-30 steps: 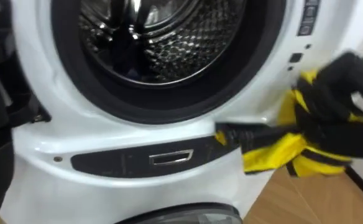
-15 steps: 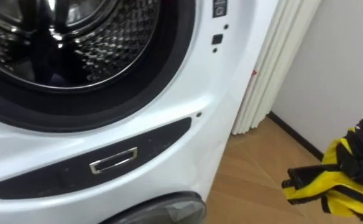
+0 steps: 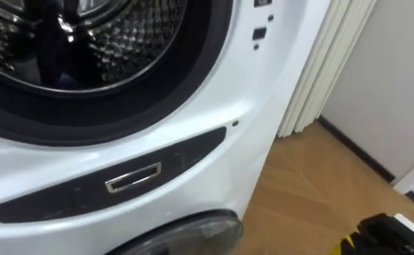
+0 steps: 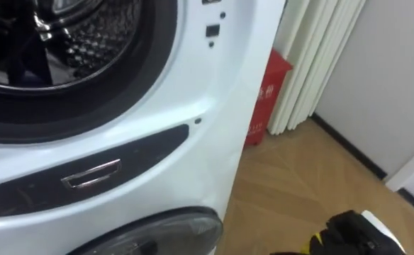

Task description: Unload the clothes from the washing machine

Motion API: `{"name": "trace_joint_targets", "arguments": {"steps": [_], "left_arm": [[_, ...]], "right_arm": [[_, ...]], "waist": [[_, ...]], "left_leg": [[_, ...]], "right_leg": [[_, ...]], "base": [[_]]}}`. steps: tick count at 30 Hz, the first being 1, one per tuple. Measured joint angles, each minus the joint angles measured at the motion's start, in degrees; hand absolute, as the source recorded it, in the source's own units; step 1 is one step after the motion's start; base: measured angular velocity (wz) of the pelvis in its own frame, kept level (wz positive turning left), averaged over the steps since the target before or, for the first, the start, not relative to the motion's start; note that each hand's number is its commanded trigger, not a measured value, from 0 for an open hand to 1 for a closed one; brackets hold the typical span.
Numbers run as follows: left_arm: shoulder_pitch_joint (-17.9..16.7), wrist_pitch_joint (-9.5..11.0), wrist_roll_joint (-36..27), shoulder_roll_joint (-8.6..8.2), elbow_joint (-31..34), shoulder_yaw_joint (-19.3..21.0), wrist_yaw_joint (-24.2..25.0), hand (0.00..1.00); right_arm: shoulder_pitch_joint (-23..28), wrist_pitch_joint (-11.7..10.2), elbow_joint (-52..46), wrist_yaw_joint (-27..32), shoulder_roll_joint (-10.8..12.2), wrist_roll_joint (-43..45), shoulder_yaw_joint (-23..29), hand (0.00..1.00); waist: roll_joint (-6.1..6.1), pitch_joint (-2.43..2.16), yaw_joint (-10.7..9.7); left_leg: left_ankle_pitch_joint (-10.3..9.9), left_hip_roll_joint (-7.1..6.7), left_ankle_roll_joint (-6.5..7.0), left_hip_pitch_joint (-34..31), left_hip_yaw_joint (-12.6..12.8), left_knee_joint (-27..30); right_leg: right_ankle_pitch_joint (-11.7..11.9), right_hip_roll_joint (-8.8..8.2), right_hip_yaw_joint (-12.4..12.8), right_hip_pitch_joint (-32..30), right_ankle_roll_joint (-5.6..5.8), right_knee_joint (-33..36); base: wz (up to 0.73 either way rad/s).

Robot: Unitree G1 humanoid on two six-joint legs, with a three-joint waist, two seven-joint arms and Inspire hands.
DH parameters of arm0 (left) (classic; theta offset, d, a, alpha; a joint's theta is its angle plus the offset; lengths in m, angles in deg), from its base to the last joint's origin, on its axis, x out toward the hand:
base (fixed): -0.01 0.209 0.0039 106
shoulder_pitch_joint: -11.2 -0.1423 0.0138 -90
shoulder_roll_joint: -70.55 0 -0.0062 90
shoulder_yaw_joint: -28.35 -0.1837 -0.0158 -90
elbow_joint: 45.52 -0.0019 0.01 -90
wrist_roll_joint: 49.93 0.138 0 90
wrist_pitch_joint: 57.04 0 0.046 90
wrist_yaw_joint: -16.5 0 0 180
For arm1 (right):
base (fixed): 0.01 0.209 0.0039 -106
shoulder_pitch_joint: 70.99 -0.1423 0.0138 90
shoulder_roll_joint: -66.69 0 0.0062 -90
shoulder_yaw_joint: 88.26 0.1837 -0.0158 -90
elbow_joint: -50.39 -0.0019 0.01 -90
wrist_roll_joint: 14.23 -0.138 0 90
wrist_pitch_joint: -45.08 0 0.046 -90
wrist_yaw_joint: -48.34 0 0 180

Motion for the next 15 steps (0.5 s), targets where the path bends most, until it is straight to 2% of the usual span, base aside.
{"name": "trace_joint_targets", "arguments": {"steps": [2,3,5,6,8,11,15], "left_arm": [[1.8,0.0,-0.8,-0.36,0.1,-1.8,0.2,0.0],[2.2,0.1,-0.7,-0.5,0.1,-1.7,0.3,0.0],[3.4,0.3,-1.3,-1.12,0.3,-1.8,0.9,0.0],[3.8,0.2,-1.3,-1.28,0.2,-1.8,1.2,0.0],[3.8,0.5,-1.9,-1.4,1.1,-1.8,1.8,0.0],[3.8,0.5,-3.0,-1.83,1.9,-2.6,1.8,0.0],[3.9,0.5,-3.0,-2.01,2.9,-4.5,1.8,0.0]], "right_arm": [[-4.7,-1.4,7.5,3.6,0.0,0.0,-0.6,1.0],[-5.5,-1.7,8.7,4.3,0.0,0.1,-0.9,1.0],[-9.3,-4.7,14.8,6.2,0.4,0.9,-1.7,1.0],[-10.1,-5.2,16.4,6.8,0.5,1.0,-1.7,1.0],[-11.6,-6.0,20.4,8.9,1.1,1.2,-2.4,1.0],[-12.7,-7.1,25.2,11.4,1.2,1.1,-4.5,1.0],[-14.0,-8.7,31.5,13.3,1.4,1.3,-6.1,1.0]], "waist": [[2.07,-0.09,0.1],[2.51,-0.09,0.1],[5.11,-0.1,0.2],[5.68,-0.13,0.3],[7.68,-0.2,1.4],[9.32,-0.22,2.0],[9.98,-0.13,1.9]], "left_leg": [[0.2,-0.32,0.32,-2.2,-0.9,0.7],[0.2,-0.38,0.38,-2.7,-0.9,0.9],[0.4,-0.6,0.63,-5.3,-1.4,1.4],[0.4,-0.68,0.69,-5.8,-1.5,1.5],[0.6,-0.83,0.94,-7.4,-1.4,1.4],[1.7,-1.38,0.96,-8.8,-1.2,0.5],[2.2,-1.64,1.14,-10.8,-1.2,0.3]], "right_leg": [[0.1,-0.55,-0.6,-2.1,0.13,0.3],[0.1,-0.65,-0.5,-2.6,0.14,0.5],[0.2,-1.09,-1.0,-4.9,0.33,0.6],[0.2,-1.13,-1.0,-5.4,0.35,0.6],[0.1,-1.16,-0.8,-7.4,0.33,1.2],[0.1,-1.55,-0.8,-9.3,0.27,1.7],[-0.2,-1.87,-0.9,-11.5,0.24,2.5]], "base": [[0.12],[0.05],[0.09],[0.04],[-0.02],[0.04],[0.09]]}}
